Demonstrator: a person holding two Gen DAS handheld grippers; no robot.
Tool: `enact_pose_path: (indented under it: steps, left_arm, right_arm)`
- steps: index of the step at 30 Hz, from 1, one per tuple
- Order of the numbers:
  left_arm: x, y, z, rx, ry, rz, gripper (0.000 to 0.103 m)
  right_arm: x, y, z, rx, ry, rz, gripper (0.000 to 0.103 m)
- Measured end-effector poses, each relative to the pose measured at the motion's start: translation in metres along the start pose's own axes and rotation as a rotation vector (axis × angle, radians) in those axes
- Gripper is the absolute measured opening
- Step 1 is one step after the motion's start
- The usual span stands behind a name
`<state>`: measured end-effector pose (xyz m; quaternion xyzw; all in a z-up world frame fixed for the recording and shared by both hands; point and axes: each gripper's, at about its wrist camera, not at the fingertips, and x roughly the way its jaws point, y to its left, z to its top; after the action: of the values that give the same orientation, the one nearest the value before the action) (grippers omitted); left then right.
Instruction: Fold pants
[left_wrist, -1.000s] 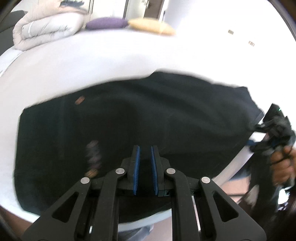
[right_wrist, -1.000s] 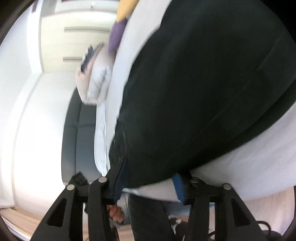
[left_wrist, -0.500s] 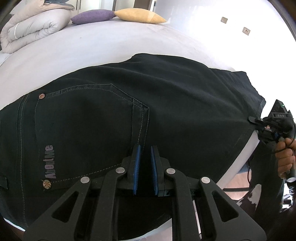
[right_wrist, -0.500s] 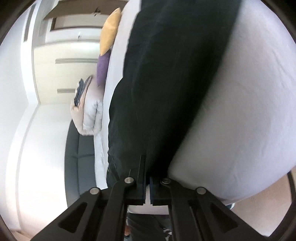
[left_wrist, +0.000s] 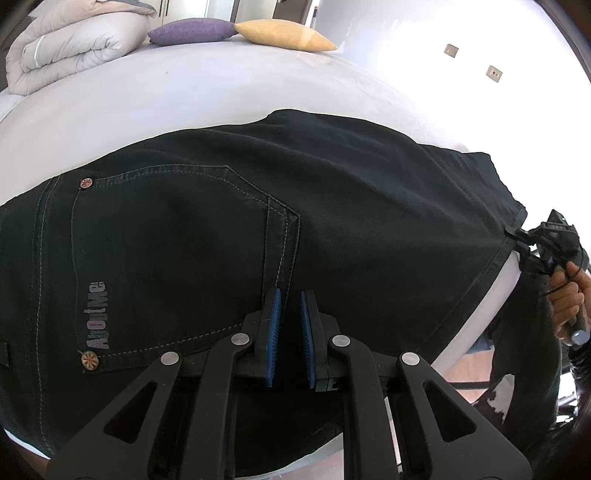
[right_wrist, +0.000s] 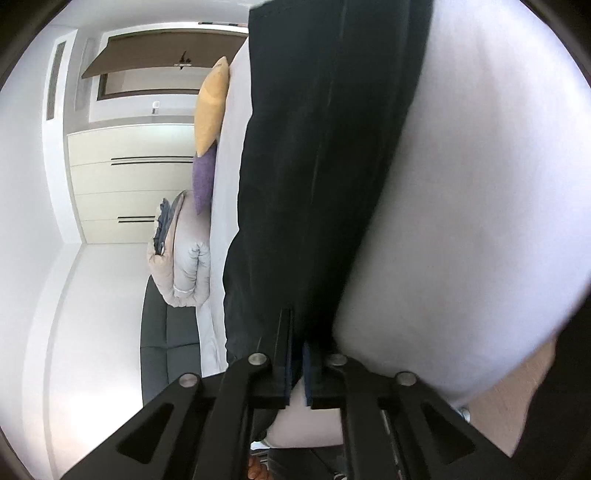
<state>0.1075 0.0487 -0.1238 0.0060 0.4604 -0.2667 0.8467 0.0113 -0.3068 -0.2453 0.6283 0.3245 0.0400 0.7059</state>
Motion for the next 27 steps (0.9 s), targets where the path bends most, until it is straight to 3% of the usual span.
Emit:
enact_pose_path:
  steps: [2,4,6,8,14,16,19,21,23,27]
  left_arm:
    - [-0.002,-0.001,0.002,-0.010,-0.003,0.001,0.012]
    - [-0.007,-0.004,0.006,-0.009,-0.004,0.026,0.012]
    - [-0.011,-0.009,0.016,-0.001,-0.021,0.037,0.012]
    - [-0.014,-0.015,0.029,0.009,-0.039,0.028,0.012]
    - [0.016,-0.047,0.083,0.119,-0.029,0.052,0.012]
    - [0.035,-0.055,0.097,0.136,-0.008,0.057,0.012]
    - [0.064,-0.055,0.104,0.141,0.051,0.076,0.012]
    - [0.078,-0.048,0.099,0.123,0.075,0.066,0.012]
    - [0.078,-0.035,0.095,0.080,0.047,0.013,0.012]
    - [0.082,-0.024,0.097,0.033,0.039,-0.037,0.012]
  right_arm:
    - [-0.022,0.007,0.007,-0.015,-0.061,-0.051,0.021]
    - [-0.053,0.022,0.012,-0.085,-0.188,-0.154,0.034]
    - [-0.062,0.041,0.016,-0.157,-0.239,-0.164,0.034]
    - [-0.047,0.068,0.016,-0.243,-0.195,-0.142,0.034]
    - [0.095,0.131,-0.032,-0.448,0.161,-0.058,0.024]
    - [0.150,0.132,-0.045,-0.436,0.275,-0.044,0.022]
    - [0.201,0.105,-0.043,-0.315,0.345,-0.062,0.019]
    - [0.209,0.081,-0.035,-0.235,0.337,-0.080,0.000]
    - [0.202,0.068,-0.024,-0.188,0.307,-0.018,0.000]
    - [0.159,0.057,0.025,-0.149,0.133,-0.030,0.000]
